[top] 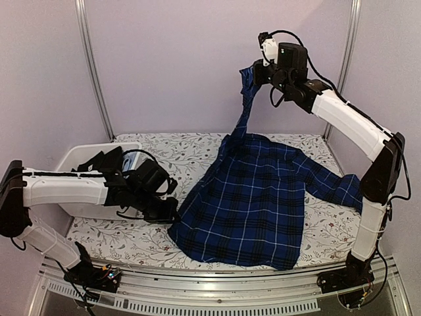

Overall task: Fold and stack the long sleeve shirts
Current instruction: Pick up the flattened shirt from the center of the board, then fold the flattened shirt at the center of the board.

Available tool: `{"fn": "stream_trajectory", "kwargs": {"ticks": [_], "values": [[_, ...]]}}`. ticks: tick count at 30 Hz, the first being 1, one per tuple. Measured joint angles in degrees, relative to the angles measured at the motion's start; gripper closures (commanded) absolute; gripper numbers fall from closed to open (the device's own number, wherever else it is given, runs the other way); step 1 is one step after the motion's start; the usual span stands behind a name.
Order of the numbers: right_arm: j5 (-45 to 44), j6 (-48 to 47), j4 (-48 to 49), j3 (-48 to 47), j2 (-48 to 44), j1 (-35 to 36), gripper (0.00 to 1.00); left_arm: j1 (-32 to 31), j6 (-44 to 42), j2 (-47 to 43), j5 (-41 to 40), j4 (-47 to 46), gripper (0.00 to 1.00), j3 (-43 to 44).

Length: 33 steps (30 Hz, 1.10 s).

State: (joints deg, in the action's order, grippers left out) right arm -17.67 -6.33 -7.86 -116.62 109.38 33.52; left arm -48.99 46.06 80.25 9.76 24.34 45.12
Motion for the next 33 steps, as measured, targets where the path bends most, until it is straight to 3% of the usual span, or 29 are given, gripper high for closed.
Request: {"fn": "stream_trajectory", "kwargs": {"ticks": [12,19,22,24,26,33], "values": [[-1.4,-1.6,0.4,2.0,-0.6,-6.3,1.0,-7.6,-5.7,15.5,2.9,5.3,1.0,24.0],[-4.0,-0.4,0.2,13.4,-5.6,-9.7,1.0,-12.8,-8.0,22.9,6.5,8.0,1.0,27.6],[-5.0,0.1,0.4,17.2,-7.9,-10.1,1.0,-13.2,-8.5,23.9,7.6,8.2,0.88,27.6],[-5.3,0.6,0.5,19.7,-9.6,-10.2,1.0,-13.2,-8.8,24.5,8.0,8.2,0.67,27.8],[-4.6,1.5,0.7,21.8,-10.8,-10.2,1.0,-13.2,-8.7,24.7,7.8,8.1,0.56,27.9],[1.0,5.3,-2.4,28.3,-11.8,-9.5,1.0,-12.0,-6.7,17.2,2.2,7.7,0.54,24.0]]}}
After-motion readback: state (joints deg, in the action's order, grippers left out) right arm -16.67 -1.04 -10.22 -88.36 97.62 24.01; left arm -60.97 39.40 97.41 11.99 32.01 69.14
